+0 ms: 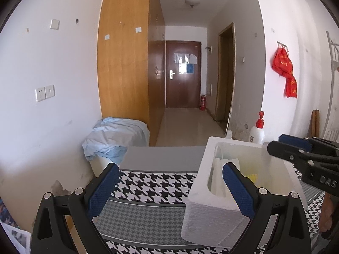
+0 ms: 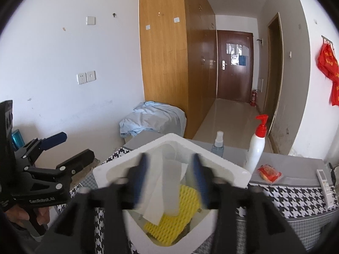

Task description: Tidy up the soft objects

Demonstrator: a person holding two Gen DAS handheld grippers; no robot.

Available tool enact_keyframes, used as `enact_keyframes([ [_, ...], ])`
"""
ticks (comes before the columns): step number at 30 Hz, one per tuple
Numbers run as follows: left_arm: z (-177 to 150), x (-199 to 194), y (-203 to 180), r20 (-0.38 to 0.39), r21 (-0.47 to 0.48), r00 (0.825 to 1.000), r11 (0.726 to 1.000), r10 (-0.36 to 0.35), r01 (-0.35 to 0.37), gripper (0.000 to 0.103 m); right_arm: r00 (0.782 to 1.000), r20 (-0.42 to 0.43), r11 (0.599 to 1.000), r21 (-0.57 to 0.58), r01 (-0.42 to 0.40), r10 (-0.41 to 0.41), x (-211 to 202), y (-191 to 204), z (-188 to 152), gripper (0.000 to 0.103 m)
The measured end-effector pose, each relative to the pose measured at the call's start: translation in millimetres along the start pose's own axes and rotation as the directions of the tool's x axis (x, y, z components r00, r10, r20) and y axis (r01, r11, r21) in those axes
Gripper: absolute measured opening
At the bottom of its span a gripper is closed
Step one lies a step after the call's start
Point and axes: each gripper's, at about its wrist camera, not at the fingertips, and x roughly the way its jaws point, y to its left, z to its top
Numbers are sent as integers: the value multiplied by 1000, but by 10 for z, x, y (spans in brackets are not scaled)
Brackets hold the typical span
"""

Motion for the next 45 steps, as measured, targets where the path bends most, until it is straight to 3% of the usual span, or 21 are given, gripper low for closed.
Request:
enact_keyframes([
  [13, -4, -56, -4, 4, -10, 1000, 1000, -20, 20, 99, 999, 21, 999, 0, 34, -34, -174, 11, -22, 73],
  [17, 8, -124, -42, 14, -5, 1000, 1000, -25, 25, 99, 998, 39, 999, 16, 41, -42, -296, -26, -43, 87],
  [24, 47, -305, -86, 48, -11, 998, 999, -43, 43, 102, 996, 79, 999, 17, 46, -47, -527, 9, -77, 99],
  [45, 76, -1000, -358, 164, 20, 983, 996, -88, 86, 102, 979, 179, 995, -5, 99, -97, -1261, 84, -257, 102],
])
